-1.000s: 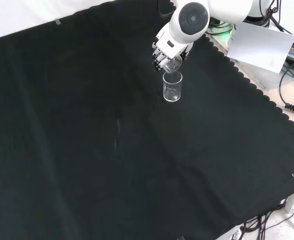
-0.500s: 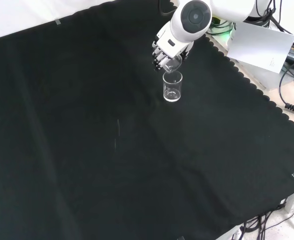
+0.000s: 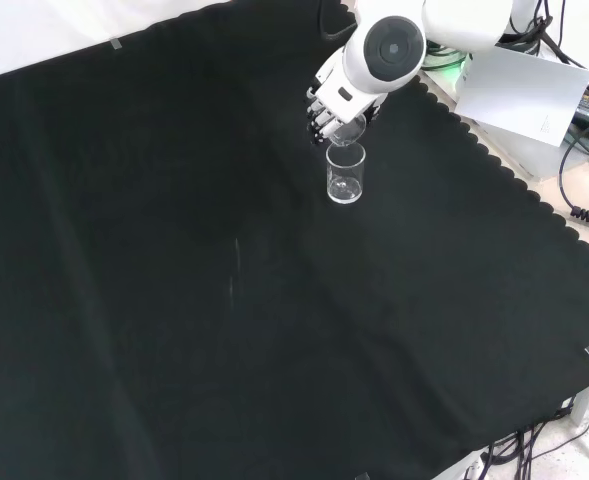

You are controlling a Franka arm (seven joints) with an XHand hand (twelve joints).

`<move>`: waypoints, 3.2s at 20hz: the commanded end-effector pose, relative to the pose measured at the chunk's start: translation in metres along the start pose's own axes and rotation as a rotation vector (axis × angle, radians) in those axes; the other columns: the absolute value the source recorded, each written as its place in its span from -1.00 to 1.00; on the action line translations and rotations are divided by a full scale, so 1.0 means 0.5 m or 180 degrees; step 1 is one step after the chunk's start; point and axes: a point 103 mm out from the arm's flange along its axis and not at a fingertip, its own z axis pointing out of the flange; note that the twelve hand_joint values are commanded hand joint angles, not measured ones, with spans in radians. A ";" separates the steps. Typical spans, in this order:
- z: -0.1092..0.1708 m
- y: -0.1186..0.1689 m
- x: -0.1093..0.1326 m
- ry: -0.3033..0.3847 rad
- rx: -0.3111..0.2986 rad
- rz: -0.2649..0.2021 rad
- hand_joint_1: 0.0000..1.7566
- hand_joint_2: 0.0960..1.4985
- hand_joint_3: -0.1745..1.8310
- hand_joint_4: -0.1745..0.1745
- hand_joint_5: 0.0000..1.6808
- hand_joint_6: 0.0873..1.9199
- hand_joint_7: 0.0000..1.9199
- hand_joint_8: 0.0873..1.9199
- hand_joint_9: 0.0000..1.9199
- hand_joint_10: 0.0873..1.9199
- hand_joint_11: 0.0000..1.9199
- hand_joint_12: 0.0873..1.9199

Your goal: Pour the water from the handheld beaker into the one on the table.

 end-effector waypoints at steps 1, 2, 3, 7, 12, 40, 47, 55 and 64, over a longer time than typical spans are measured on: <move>0.000 0.007 0.011 -0.0148 0.0111 0.0004 0.50 0.32 -1.00 -1.00 0.79 -1.00 0.63 -1.00 0.77 -1.00 0.51 -0.47; -0.001 0.007 0.014 -0.0163 0.0111 0.0003 0.50 0.32 -1.00 -1.00 0.79 -1.00 0.63 -1.00 0.77 -1.00 0.51 -0.47; -0.002 0.007 0.016 -0.0186 0.0112 0.0001 0.50 0.32 -1.00 -1.00 0.79 -1.00 0.63 -1.00 0.77 -1.00 0.51 -0.47; -0.005 0.008 0.024 -0.0245 0.0116 -0.0005 0.50 0.32 -1.00 -1.00 0.79 -1.00 0.63 -1.00 0.77 -1.00 0.51 -0.47; -0.008 0.006 0.026 -0.0337 0.0095 0.0016 0.50 0.32 -1.00 -1.00 0.79 -1.00 0.63 -1.00 0.77 -1.00 0.51 -0.47; -0.018 -0.002 0.027 -0.0470 0.0127 0.0080 0.50 0.32 -1.00 -1.00 0.79 -1.00 0.63 -1.00 0.77 -1.00 0.52 -0.48; -0.006 -0.008 0.007 -0.0182 0.0016 0.0085 0.50 0.32 -1.00 -1.00 0.79 -1.00 0.63 -1.00 0.77 -1.00 0.52 -0.48; 0.025 -0.006 -0.038 0.0709 -0.0261 0.0062 0.50 0.32 -1.00 -1.00 0.79 -1.00 0.62 -1.00 0.77 -1.00 0.52 -0.48; 0.057 0.010 -0.082 0.1417 -0.0742 -0.0165 0.50 0.32 -1.00 -1.00 0.79 -1.00 0.62 -1.00 0.76 -1.00 0.53 -0.48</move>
